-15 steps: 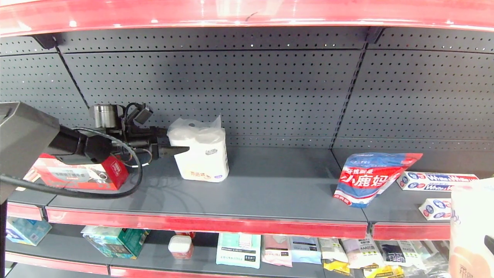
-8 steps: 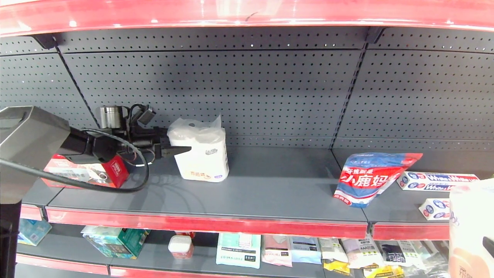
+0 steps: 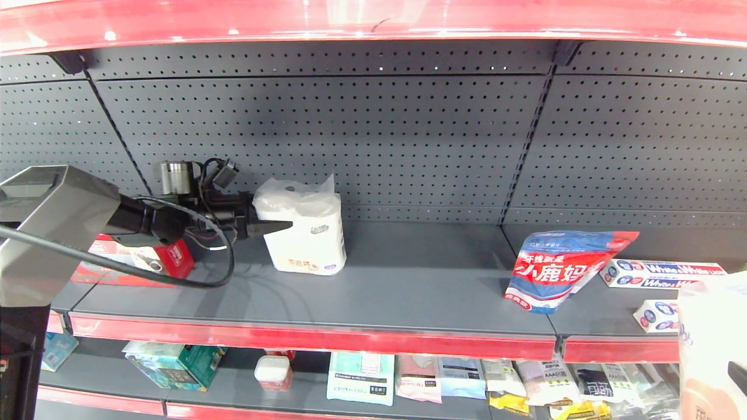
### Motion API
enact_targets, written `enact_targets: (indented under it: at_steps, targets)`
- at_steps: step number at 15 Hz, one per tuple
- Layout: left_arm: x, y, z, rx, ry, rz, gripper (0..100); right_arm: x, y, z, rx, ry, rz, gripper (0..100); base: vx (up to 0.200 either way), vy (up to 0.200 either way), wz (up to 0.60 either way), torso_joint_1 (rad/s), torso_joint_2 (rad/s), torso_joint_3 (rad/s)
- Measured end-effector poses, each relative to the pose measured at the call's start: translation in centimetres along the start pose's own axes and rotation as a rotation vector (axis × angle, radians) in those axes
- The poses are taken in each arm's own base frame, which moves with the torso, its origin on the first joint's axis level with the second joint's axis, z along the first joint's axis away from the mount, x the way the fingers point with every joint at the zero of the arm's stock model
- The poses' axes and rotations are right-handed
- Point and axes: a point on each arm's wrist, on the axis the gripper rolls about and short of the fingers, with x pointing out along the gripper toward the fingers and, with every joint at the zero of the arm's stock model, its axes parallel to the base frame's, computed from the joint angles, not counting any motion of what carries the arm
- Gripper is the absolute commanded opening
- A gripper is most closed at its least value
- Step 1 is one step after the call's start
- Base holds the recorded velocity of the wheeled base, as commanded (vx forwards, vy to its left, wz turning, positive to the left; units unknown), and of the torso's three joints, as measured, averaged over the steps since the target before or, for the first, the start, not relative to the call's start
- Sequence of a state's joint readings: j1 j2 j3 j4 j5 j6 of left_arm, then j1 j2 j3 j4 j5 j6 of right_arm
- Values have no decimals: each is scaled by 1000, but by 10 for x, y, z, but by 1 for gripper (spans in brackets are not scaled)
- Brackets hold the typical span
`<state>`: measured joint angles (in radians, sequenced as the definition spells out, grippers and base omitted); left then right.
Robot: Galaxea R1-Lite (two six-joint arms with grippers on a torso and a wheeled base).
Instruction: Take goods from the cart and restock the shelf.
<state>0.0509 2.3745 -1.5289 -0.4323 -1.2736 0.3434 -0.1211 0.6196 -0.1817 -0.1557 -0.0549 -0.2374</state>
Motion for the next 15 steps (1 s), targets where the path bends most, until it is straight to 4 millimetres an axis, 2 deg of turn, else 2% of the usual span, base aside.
enact_targets:
  at_steps: [5,15]
  targets:
    - [10,10,-5,70,-19,-7,100,0,0,-1,-8,3,0,0,0,0,0,0,0,0]
    - [35,3,-6,59,-16,-62,100,1,1,-5,-10,18,5,0,0,0,0,0,0,0]
